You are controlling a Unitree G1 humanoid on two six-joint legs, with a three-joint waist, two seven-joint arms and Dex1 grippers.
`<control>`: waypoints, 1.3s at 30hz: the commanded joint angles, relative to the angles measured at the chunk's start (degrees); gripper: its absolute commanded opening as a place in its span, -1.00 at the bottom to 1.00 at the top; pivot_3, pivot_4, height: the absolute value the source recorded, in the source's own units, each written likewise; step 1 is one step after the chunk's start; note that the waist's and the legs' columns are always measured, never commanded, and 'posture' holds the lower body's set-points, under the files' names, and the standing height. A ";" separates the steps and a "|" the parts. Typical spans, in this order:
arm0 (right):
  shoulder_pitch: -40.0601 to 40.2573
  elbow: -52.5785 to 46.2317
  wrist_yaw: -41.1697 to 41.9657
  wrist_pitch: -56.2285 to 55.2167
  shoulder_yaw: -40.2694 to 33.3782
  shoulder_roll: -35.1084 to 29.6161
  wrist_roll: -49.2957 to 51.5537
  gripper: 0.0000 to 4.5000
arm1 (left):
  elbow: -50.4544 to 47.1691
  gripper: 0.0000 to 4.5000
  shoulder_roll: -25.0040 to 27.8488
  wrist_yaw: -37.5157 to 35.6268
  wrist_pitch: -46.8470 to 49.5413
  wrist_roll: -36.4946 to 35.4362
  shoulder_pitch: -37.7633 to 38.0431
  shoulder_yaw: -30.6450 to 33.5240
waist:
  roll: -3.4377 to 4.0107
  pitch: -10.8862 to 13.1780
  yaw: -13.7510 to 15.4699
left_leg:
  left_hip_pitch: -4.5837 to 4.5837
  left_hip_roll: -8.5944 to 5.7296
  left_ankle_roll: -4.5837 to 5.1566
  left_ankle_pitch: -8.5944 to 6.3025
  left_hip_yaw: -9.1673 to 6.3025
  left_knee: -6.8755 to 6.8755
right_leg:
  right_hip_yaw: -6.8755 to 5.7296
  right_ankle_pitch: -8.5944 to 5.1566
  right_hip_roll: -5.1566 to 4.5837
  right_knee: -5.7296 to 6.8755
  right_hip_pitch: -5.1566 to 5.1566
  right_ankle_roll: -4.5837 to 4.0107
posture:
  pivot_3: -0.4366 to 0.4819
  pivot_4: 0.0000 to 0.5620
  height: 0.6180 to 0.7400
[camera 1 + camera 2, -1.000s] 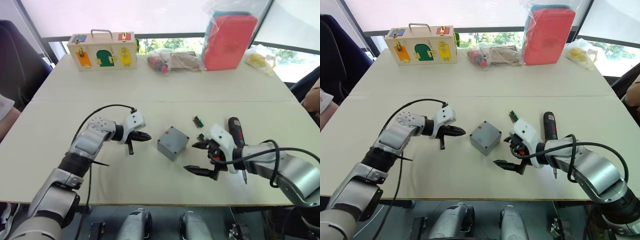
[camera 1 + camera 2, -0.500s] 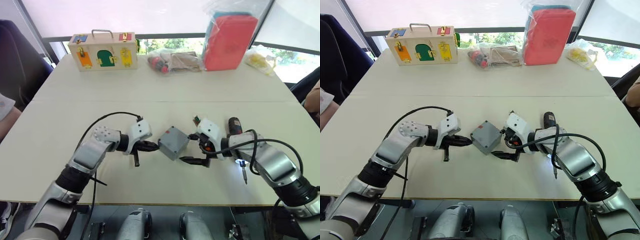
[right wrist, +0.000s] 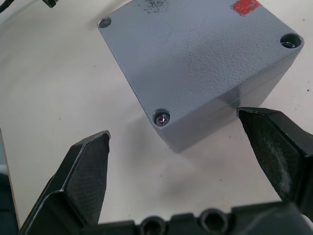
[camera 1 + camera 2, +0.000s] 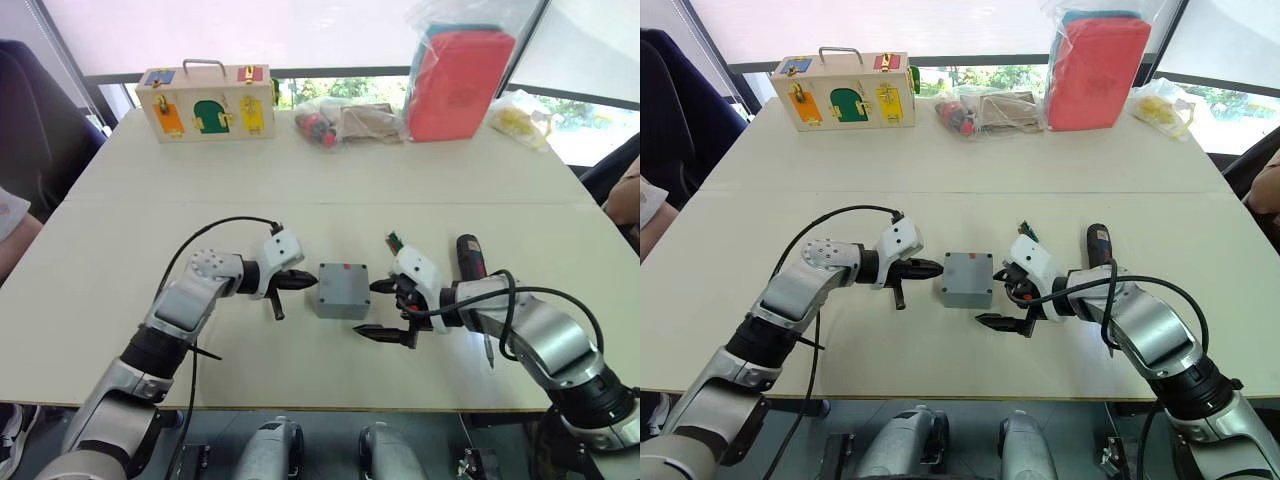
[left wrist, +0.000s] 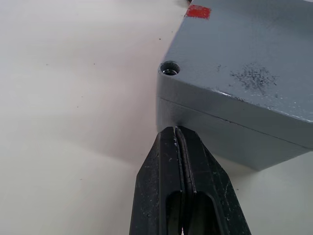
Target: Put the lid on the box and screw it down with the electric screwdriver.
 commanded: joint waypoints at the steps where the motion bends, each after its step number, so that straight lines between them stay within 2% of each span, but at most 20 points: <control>1: -0.13 -4.75 0.73 1.86 -5.45 -1.64 3.38 0.99 | -1.67 -1.00 0.05 -0.58 -0.70 -1.22 -0.88 1.52 | 0.00 0.00 0.04 | 0.00 0.00 0.00 0.00 0.00 0.00 | 0.00 0.00 0.00 0.00 0.00 0.00 | -0.05 -0.47 1.00; 2: -0.02 -5.26 0.92 2.31 -6.19 -2.06 3.99 0.99 | -1.79 -1.00 0.19 -0.70 -0.59 -1.35 -0.92 1.61 | 0.00 0.00 0.06 | 0.00 0.00 0.01 -0.01 0.00 0.00 | 0.00 0.00 0.00 0.00 0.00 0.00 | -0.05 -0.47 1.00; 4: -0.48 -6.07 2.17 5.99 -12.71 -2.79 9.68 0.99 | -3.61 -1.00 2.05 -2.65 0.83 -3.09 -0.63 2.79 | 0.00 0.00 0.04 | 0.00 0.00 0.05 -0.03 0.00 0.01 | 0.01 0.00 0.00 0.00 0.00 0.00 | -0.05 -0.47 1.00; 6: -1.98 -4.30 1.98 8.29 -18.63 -2.89 13.48 0.99 | -5.28 -1.00 4.13 -4.57 2.50 -5.39 -0.66 4.74 | 0.00 0.00 -0.06 | -0.01 0.00 0.09 -0.05 -0.01 0.01 | 0.01 0.00 -0.01 0.00 0.00 0.00 | -0.05 -0.47 1.00; 8: -3.88 -0.29 0.44 7.90 -20.98 -2.45 13.44 0.99 | -5.73 -1.00 4.58 -4.59 4.46 -8.01 -1.66 7.16 | 0.00 0.00 -0.08 | 0.01 0.02 0.08 -0.05 -0.01 0.00 | 0.04 0.00 -0.01 0.01 -0.01 0.00 | -0.05 -0.47 1.00; 11: -7.94 10.28 -5.22 3.27 -19.77 0.56 7.58 0.99 | -5.75 -1.00 3.65 -3.93 7.61 -12.37 -3.85 11.27 | -0.05 -0.04 -0.02 | 0.05 0.02 0.11 -0.07 -0.01 0.00 | 0.04 0.00 -0.01 0.01 0.00 0.00 | -0.05 -0.47 1.00; 13: -9.79 17.15 -7.57 -1.96 -16.48 1.98 2.31 0.99 | -6.06 -1.00 2.98 -3.46 9.22 -14.41 -4.96 12.76 | -0.10 -0.06 0.01 | 0.07 0.02 0.04 -0.03 -0.01 0.00 | 0.04 0.00 0.00 0.02 0.00 -0.01 | -0.05 -0.47 1.00; 18: -13.58 30.84 -8.56 -12.85 -10.75 6.29 -5.47 0.99 | -7.99 -1.00 2.04 -1.33 10.61 -15.58 -5.82 12.85 | -0.10 -0.06 -0.32 | 0.05 -0.02 -0.18 0.11 0.09 -0.03 | 0.09 0.00 0.02 0.04 -0.02 -0.01 | -0.05 -0.47 1.00; 22: -15.09 36.28 -9.27 -16.16 -9.36 8.43 -8.54 0.60 | -10.23 -1.00 1.97 -0.10 11.16 -15.68 -4.89 12.15 | -0.09 -0.06 -0.48 | 0.05 -0.01 -0.20 0.12 0.12 -0.03 | 0.11 0.00 0.04 0.06 -0.03 0.00 | -0.05 -0.47 1.00; 27: -14.98 37.82 -9.68 -17.24 -9.67 10.37 -9.65 -0.30 | -12.32 -1.00 2.70 0.77 11.88 -16.24 -2.83 11.96 | -0.09 -0.06 -0.46 | 0.06 -0.01 -0.21 0.12 0.11 -0.03 | 0.14 0.00 0.05 0.06 -0.03 0.00 | -0.05 -0.47 1.00; 28: -14.88 38.01 -9.69 -17.39 -9.69 10.55 -9.84 -0.38 | -12.46 -1.00 2.78 0.83 11.91 -16.23 -2.64 11.89 | -0.10 -0.06 -0.45 | 0.06 -0.01 -0.21 0.12 0.11 -0.03 | 0.14 0.00 0.05 0.06 -0.03 0.00 | -0.05 -0.47 1.00; 39: -14.39 40.15 -10.32 -19.08 -9.82 11.49 -12.22 -0.38 | -12.49 -1.00 2.69 1.15 11.73 -16.39 -2.42 11.17 | -0.09 -0.06 -0.29 | 0.06 -0.01 -0.23 0.13 0.11 -0.03 | 0.14 0.00 0.06 0.07 -0.03 0.00 | -0.05 -0.47 1.00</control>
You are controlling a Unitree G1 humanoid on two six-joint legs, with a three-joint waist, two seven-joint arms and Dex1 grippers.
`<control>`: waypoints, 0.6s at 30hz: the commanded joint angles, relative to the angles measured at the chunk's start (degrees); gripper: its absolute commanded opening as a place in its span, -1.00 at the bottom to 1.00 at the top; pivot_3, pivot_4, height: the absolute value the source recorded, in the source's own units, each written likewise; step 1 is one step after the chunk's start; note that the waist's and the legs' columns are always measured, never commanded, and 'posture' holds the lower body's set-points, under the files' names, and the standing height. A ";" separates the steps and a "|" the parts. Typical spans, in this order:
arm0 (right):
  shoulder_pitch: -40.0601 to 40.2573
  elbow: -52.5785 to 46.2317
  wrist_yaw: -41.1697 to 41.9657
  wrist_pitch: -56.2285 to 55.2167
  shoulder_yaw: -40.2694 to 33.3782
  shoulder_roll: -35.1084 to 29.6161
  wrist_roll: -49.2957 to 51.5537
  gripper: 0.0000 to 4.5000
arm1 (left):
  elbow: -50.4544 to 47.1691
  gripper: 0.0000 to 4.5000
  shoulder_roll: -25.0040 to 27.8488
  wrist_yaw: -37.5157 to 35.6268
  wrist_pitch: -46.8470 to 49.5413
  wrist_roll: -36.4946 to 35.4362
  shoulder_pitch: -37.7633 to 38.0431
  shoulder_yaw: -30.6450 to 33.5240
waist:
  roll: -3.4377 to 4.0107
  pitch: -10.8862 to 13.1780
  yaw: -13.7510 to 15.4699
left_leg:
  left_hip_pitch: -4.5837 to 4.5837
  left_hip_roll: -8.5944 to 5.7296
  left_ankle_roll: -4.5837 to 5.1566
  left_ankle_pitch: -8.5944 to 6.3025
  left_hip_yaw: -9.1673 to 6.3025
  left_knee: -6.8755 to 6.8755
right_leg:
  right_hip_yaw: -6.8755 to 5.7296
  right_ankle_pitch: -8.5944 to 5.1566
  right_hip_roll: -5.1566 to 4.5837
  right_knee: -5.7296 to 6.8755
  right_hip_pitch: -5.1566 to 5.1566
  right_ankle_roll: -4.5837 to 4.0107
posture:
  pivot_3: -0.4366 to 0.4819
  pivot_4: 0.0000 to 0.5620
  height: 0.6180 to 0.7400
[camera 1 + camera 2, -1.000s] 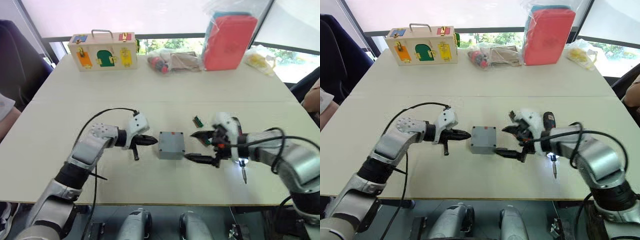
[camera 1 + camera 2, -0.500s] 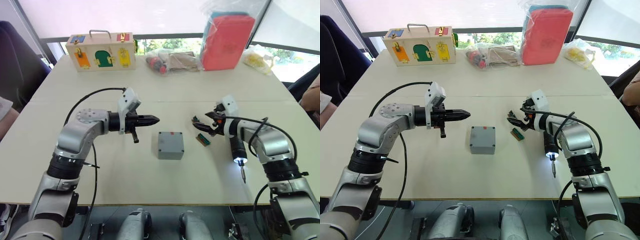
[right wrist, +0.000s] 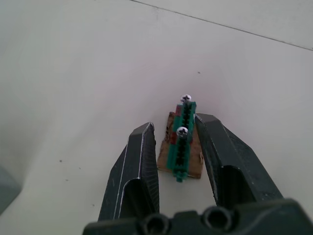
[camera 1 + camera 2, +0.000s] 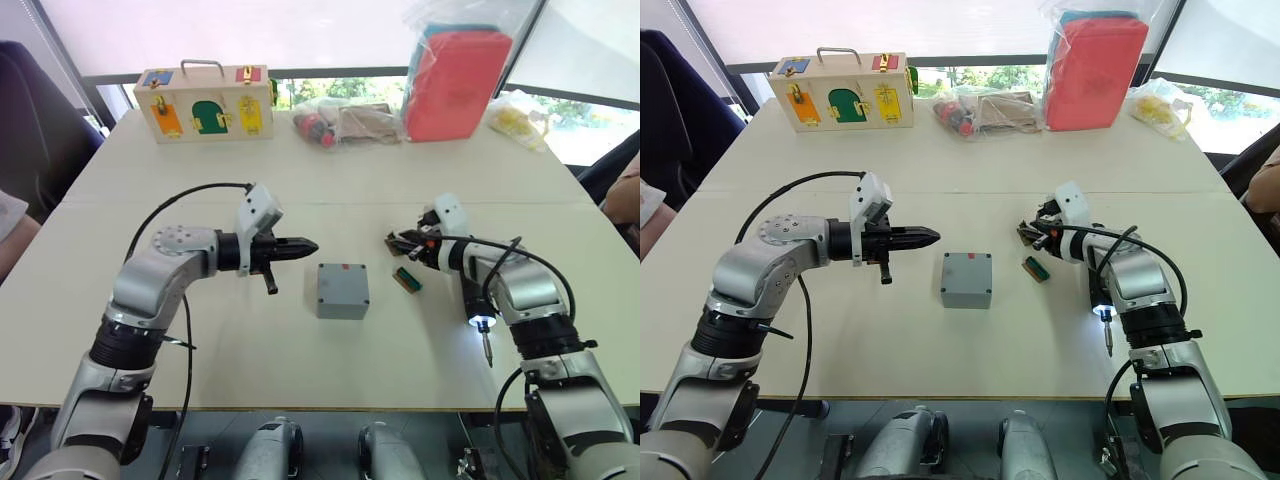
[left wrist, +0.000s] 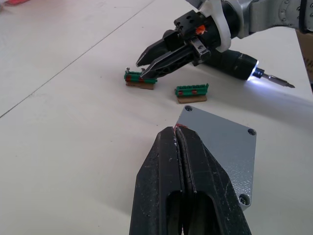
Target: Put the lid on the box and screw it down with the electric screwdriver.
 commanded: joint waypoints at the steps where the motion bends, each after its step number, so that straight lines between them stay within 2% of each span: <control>1: -0.43 -0.21 -0.32 -1.59 -1.16 0.26 -0.85 -0.38 | -1.83 -1.00 0.17 0.05 -0.29 -0.85 -0.24 -0.08 | 0.00 0.00 -0.02 | 0.00 0.00 0.00 0.00 0.00 0.00 | 0.00 0.00 0.00 0.00 0.00 0.00 | -0.05 -0.47 1.00; 12: -0.93 1.15 -0.47 -2.11 -1.92 1.10 -1.54 -0.38 | -1.50 -1.00 0.14 0.15 -0.80 -0.42 -0.03 -0.42 | 0.00 0.00 -0.01 | 0.00 0.00 0.00 0.00 0.00 0.00 | 0.00 0.00 0.00 0.00 0.00 0.00 | -0.05 -0.47 1.00; 15: -1.12 1.53 -0.51 -2.27 -1.95 1.24 -1.84 -0.73 | -1.38 -1.00 0.22 0.20 -0.98 -0.31 0.06 -0.52 | 0.00 0.00 -0.05 | 0.00 0.00 0.00 0.00 0.00 0.00 | 0.00 0.00 0.01 0.00 0.00 0.00 | -0.05 -0.47 1.00; 16: -1.15 1.74 -0.55 -2.38 -1.91 1.27 -1.99 -0.91 | -1.36 -1.00 0.24 0.23 -1.02 -0.31 0.07 -0.54 | 0.00 0.00 -0.06 | 0.00 0.00 0.00 0.00 0.00 0.00 | 0.00 0.00 0.01 0.00 0.00 0.00 | -0.05 -0.47 1.00; 18: -1.12 1.97 -0.64 -2.64 -1.92 1.30 -2.23 -0.96 | -1.46 -1.00 0.27 0.35 -1.00 -0.40 0.11 -0.56 | 0.00 0.00 -0.06 | 0.01 0.00 0.00 0.00 0.00 0.00 | 0.00 0.00 0.01 0.00 0.00 0.00 | -0.05 -0.47 1.00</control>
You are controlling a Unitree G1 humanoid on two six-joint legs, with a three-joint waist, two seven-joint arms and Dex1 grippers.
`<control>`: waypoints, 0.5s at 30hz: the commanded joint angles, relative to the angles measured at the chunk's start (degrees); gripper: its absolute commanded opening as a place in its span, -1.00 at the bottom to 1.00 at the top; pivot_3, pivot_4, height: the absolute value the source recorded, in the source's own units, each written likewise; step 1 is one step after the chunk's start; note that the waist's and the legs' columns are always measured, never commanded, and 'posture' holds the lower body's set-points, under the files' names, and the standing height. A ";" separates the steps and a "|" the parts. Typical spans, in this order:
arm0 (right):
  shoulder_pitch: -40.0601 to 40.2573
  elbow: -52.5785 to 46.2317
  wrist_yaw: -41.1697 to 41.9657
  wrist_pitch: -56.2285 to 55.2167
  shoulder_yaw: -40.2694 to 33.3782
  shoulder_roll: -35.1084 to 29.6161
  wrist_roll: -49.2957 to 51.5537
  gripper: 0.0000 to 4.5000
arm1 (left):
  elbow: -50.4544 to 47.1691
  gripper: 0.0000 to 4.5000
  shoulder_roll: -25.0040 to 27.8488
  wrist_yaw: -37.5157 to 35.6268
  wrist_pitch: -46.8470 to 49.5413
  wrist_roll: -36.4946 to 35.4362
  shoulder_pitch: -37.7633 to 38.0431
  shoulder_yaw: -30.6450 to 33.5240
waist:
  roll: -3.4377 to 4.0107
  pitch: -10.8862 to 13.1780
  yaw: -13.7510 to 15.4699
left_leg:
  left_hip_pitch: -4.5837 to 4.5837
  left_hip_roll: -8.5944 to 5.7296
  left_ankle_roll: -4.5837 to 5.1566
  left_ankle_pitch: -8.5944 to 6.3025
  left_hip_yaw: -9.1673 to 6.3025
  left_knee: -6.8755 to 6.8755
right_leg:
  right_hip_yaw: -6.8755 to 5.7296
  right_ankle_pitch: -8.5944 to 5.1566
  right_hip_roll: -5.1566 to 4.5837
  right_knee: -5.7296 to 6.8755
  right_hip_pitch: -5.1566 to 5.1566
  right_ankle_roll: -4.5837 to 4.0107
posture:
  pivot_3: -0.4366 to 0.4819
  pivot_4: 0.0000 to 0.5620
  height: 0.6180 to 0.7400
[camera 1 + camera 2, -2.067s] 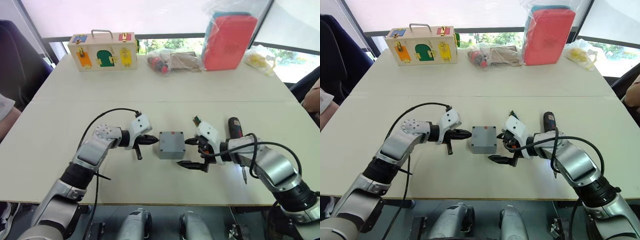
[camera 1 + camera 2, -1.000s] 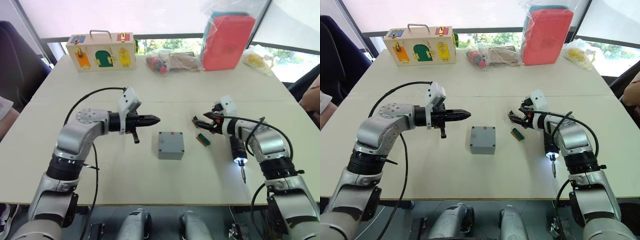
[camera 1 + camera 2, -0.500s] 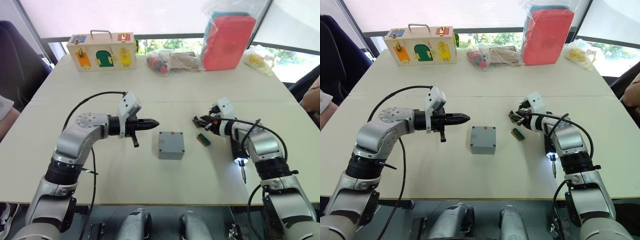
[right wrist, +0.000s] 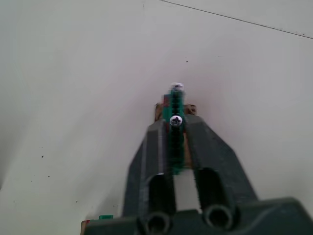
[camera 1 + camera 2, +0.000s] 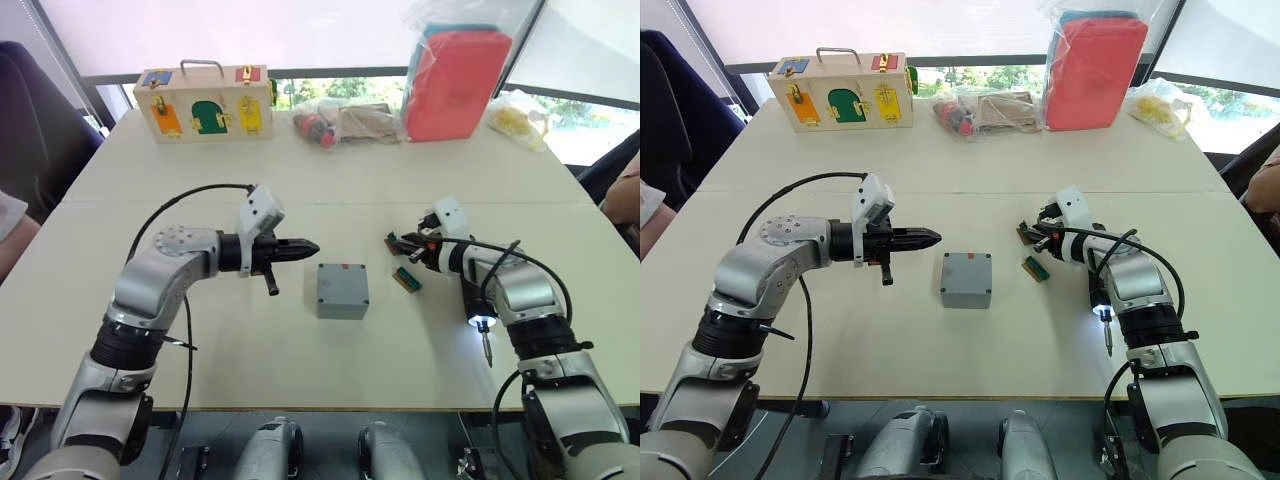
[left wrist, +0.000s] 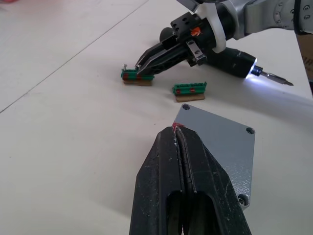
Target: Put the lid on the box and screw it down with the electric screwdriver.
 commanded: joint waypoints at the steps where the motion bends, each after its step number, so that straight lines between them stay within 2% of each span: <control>1: -0.87 0.02 -0.40 -0.98 -1.12 0.19 -0.53 -0.96 | -1.53 -1.00 0.29 0.29 -0.80 -0.47 0.04 0.47 | 0.00 0.00 0.03 | 0.00 0.00 0.00 0.00 0.00 0.00 | 0.00 0.00 0.00 0.00 0.00 0.00 | -0.05 -0.47 1.00; 15: -0.14 -2.43 2.24 -2.08 -2.64 -0.73 1.03 -0.96 | -1.00 -1.00 0.39 0.18 -1.25 -0.24 0.44 -0.18 | 0.00 0.00 0.03 | 0.00 0.00 0.00 0.00 0.00 0.00 | 0.01 0.00 0.00 0.01 0.00 0.00 | -0.05 -0.47 1.00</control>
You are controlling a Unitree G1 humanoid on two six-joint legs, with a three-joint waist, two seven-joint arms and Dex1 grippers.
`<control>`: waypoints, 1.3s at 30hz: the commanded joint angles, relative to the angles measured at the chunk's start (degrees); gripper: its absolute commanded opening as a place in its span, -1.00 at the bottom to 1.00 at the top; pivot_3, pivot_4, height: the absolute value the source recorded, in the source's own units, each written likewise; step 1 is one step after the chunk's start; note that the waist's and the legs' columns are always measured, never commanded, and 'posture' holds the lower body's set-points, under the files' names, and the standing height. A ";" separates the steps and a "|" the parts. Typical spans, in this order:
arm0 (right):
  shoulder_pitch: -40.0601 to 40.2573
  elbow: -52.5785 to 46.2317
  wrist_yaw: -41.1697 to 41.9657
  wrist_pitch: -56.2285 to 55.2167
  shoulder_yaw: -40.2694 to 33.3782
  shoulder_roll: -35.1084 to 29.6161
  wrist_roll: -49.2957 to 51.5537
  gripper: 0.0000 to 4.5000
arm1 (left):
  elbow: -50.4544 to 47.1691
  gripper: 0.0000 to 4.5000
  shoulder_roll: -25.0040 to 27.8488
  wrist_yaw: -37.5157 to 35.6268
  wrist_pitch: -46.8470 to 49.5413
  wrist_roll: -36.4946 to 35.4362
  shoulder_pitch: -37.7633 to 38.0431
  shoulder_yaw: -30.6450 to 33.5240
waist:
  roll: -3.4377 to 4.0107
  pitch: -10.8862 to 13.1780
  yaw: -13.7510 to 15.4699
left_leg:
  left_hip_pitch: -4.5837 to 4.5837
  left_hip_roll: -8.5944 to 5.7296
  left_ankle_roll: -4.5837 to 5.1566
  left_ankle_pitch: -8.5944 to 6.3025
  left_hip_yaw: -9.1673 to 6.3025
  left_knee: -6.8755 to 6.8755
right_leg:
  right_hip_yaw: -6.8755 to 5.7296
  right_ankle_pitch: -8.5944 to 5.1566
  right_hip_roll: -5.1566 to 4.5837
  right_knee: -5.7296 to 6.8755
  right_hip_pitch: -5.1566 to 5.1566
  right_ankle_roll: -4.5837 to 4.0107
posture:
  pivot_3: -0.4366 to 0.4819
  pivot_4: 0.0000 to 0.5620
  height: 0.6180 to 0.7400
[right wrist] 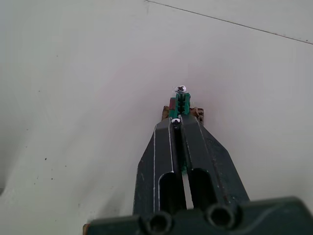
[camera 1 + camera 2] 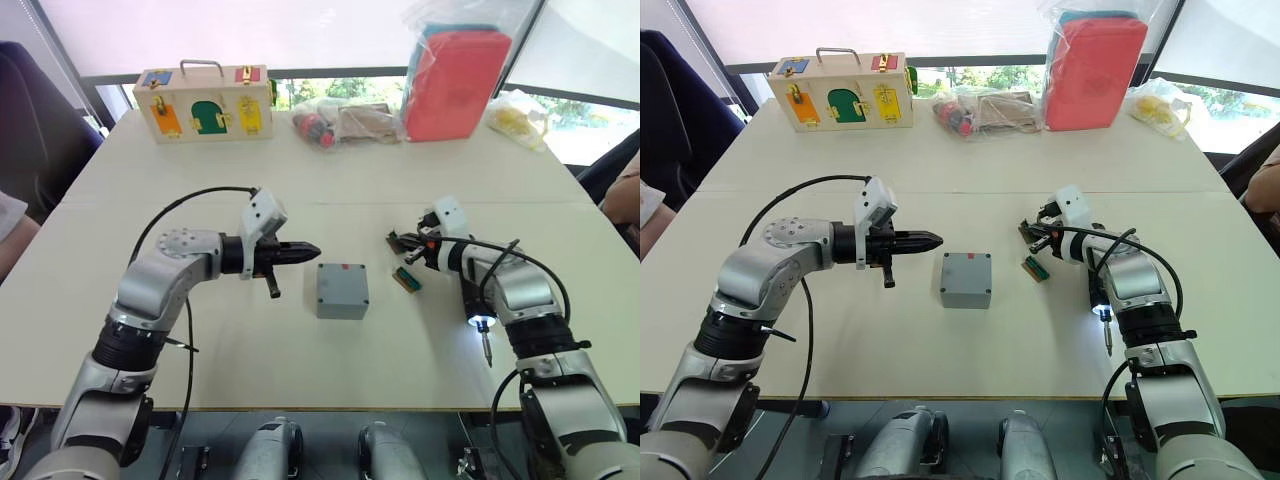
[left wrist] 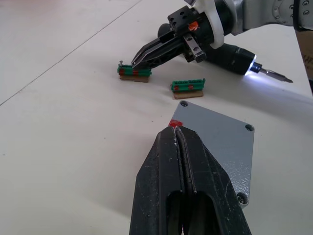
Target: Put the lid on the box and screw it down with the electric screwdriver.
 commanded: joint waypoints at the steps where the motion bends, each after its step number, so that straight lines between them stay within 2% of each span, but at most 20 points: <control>1: -0.54 -3.02 1.09 -0.70 -2.77 -0.89 1.49 -0.96 | -0.96 -1.00 0.36 -0.07 -1.09 -0.23 -0.09 0.31 | 0.00 0.00 0.02 | 0.00 0.00 0.00 0.00 0.00 0.00 | 0.00 0.00 0.00 0.00 0.00 0.00 | -0.05 -0.47 1.00; 13: -0.13 -7.02 1.65 0.60 -6.86 -0.74 4.64 -0.96 | -0.65 -1.00 0.65 -0.41 -1.23 -0.28 0.14 0.33 | 0.00 0.00 0.07 | 0.00 0.00 0.00 0.00 0.00 0.00 | 0.00 0.00 0.00 0.00 0.00 0.00 | -0.05 -0.47 1.00; 17: 1.62 -18.51 4.60 5.06 -8.38 -2.07 9.65 -0.96 | -2.34 -1.00 3.73 -2.88 0.13 -1.35 1.14 0.75 | 0.00 0.00 -0.10 | 0.00 0.01 0.00 0.00 0.00 -0.03 | 0.03 0.00 0.01 0.01 -0.04 0.00 | -0.05 -0.47 1.00; 20: 5.65 -28.63 7.11 10.18 -7.56 -3.37 14.07 -0.96 | -4.68 -1.00 8.08 -7.02 0.95 -2.53 3.00 0.43 | 0.00 0.00 -0.12 | -0.01 0.04 0.00 0.00 -0.01 -0.06 | 0.03 0.00 0.03 0.00 -0.06 0.00 | -0.05 -0.47 1.00; 24: 10.85 -37.48 6.33 14.40 -5.74 -3.19 16.87 -0.96 | -5.93 -1.00 10.82 -8.84 1.10 -3.09 4.37 0.20 | 0.00 0.00 0.33 | -0.01 0.04 0.10 -0.06 -0.01 -0.04 | 0.03 0.00 0.01 0.01 -0.03 0.00 | -0.05 -0.47 1.00; 39: 12.65 -36.52 2.91 14.34 -2.46 -1.57 16.36 -0.96 | -6.57 -1.00 9.43 -6.90 1.97 -3.25 3.79 -0.49 | 0.00 0.00 0.25 | 0.00 0.03 0.08 -0.05 -0.02 0.00 | 0.03 0.00 0.03 0.03 -0.02 0.00 | -0.05 -0.47 1.00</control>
